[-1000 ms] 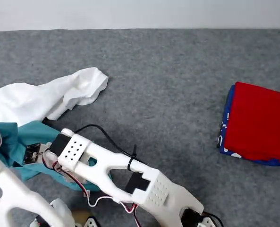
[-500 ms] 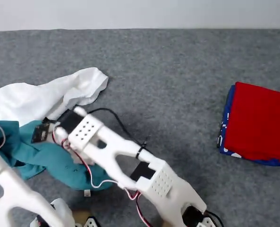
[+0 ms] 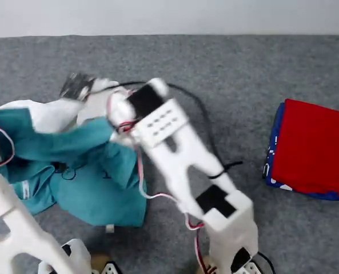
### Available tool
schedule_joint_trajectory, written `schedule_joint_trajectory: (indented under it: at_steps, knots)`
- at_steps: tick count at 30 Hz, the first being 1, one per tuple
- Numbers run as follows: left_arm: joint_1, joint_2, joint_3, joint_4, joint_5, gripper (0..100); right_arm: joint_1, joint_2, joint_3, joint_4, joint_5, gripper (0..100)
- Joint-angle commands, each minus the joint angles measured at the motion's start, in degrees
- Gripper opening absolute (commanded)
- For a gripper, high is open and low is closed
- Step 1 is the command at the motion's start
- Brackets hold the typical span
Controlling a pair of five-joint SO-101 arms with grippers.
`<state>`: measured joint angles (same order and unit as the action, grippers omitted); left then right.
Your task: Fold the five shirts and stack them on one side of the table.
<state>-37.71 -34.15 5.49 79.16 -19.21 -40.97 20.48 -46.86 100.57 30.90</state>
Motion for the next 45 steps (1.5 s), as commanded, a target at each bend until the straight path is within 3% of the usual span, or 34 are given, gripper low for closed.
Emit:
schedule_joint_trajectory:
  at_steps: [1, 10, 16, 23, 27, 34, 45]
  knots:
    - [4.1, -1.0, -6.3, 2.2, 0.5, 0, 5.6, -7.9, -2.8, 2.4, 2.3, 0.9]
    - [18.4, -0.4, -14.0, -1.7, 0.5, 0, 18.2, -14.7, -3.1, 2.2, 9.9, 1.0]
    - [21.5, -0.4, -14.3, -7.7, 0.6, 0, 25.7, -17.8, -3.2, 2.1, 13.9, 1.0]
    - [24.3, -0.4, -21.0, -5.9, 0.6, 0, 32.6, -20.2, -3.2, -0.9, 16.6, 1.0]
    - [26.1, -0.4, -21.7, 1.3, 0.5, 0, 32.2, -19.6, -2.0, 2.5, 16.5, 1.0]
    - [26.7, -0.6, -16.2, 15.8, 0.1, 0, 30.1, -21.3, 17.0, 2.5, 16.4, 1.0]
    - [26.7, -1.0, 4.3, 15.9, -3.3, 0, 18.0, -26.8, 53.1, -0.8, 15.4, 1.0]
